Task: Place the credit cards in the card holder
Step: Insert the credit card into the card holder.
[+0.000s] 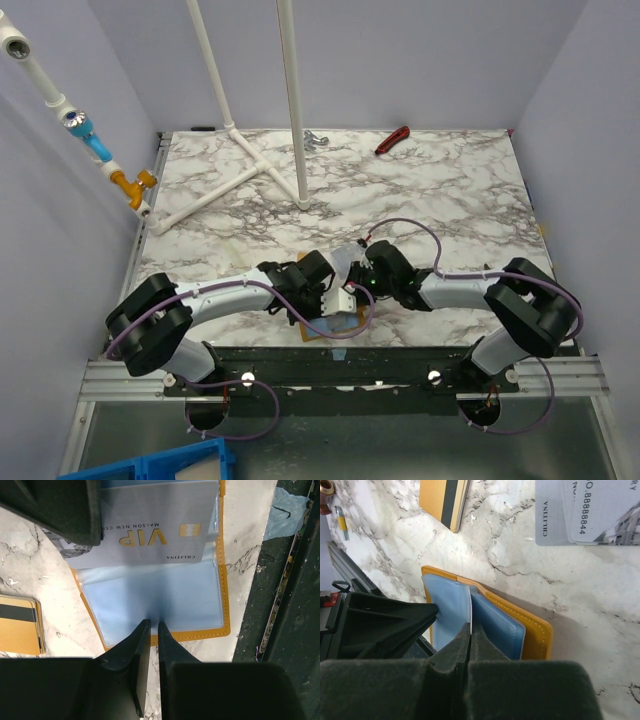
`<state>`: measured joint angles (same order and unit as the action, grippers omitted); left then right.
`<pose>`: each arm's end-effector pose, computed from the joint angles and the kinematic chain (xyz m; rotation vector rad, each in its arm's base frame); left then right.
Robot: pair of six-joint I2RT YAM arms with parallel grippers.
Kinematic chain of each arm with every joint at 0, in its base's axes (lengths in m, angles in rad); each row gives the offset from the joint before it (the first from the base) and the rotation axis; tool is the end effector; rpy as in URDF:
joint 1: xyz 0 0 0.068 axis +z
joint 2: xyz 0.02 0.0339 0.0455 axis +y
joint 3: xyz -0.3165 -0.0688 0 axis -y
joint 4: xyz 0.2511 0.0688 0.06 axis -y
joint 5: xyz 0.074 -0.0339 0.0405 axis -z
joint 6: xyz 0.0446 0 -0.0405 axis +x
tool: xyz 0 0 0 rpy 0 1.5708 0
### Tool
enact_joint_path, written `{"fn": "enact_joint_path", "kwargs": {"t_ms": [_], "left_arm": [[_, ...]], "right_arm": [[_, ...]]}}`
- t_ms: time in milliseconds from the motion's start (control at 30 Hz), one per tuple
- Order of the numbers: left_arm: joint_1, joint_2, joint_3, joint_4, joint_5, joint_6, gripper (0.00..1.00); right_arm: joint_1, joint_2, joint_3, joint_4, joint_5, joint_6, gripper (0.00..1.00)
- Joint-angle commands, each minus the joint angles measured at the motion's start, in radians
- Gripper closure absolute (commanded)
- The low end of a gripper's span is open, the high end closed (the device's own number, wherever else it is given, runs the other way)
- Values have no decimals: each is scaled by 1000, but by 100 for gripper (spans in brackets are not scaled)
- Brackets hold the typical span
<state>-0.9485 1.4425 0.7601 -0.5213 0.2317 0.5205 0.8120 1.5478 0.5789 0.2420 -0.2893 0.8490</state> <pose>0.1399 -0.2126 0.2060 1.9222 2.0383 -0.4289 0.1914 0.2204 0.1793 -0.1198 2.5589 1.0983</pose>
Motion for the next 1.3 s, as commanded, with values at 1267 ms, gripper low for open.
{"fn": "enact_joint_path", "kwargs": {"t_ms": [1267], "left_arm": [[-34,4,-71,-4,-59,-36,89]], "right_arm": [[11,19,-138,217,20,27,99]]}}
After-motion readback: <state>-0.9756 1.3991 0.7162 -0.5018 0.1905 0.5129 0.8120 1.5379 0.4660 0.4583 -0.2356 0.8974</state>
